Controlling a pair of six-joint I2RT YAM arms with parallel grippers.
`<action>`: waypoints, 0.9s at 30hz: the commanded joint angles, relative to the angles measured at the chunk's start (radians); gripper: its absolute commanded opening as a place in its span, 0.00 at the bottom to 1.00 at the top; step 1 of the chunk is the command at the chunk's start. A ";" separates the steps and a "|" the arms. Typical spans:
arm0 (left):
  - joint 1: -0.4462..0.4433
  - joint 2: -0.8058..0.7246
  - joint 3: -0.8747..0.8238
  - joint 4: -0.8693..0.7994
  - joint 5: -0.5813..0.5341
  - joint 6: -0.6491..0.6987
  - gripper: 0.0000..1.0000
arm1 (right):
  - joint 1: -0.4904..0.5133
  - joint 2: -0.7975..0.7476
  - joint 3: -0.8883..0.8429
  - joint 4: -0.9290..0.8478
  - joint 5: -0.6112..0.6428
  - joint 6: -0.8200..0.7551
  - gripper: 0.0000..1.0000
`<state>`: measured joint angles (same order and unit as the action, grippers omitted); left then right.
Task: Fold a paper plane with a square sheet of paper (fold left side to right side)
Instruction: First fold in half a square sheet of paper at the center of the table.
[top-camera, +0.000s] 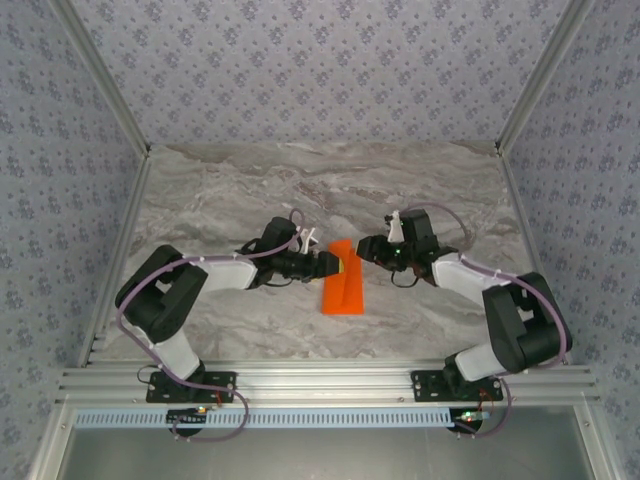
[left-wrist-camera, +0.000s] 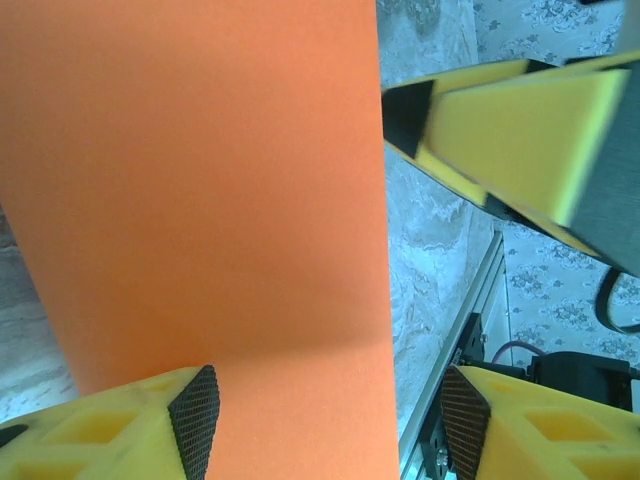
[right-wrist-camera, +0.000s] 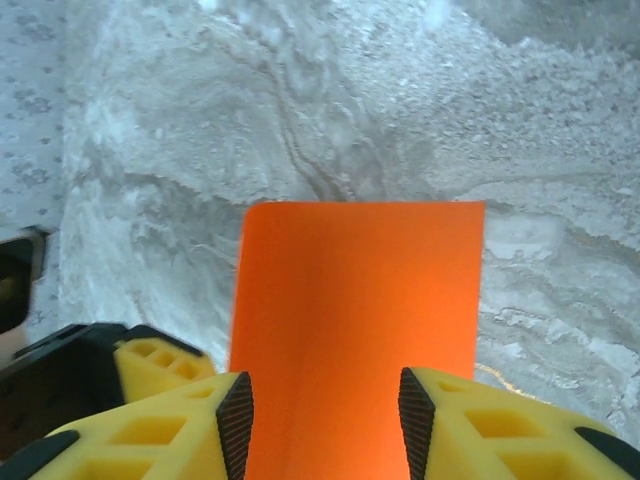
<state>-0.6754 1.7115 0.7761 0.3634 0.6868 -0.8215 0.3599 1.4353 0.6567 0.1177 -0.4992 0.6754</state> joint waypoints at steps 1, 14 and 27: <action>-0.004 0.014 0.034 0.025 0.001 -0.005 0.62 | -0.002 -0.060 -0.032 0.068 -0.029 0.054 0.48; -0.005 0.025 0.038 0.031 -0.007 -0.013 0.51 | 0.052 -0.045 -0.044 0.076 -0.058 0.111 0.48; -0.005 0.031 0.038 0.029 -0.010 -0.012 0.42 | 0.101 0.027 -0.039 0.097 -0.056 0.124 0.30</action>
<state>-0.6754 1.7245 0.7883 0.3706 0.6827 -0.8391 0.4503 1.4406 0.6178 0.1974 -0.5461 0.7963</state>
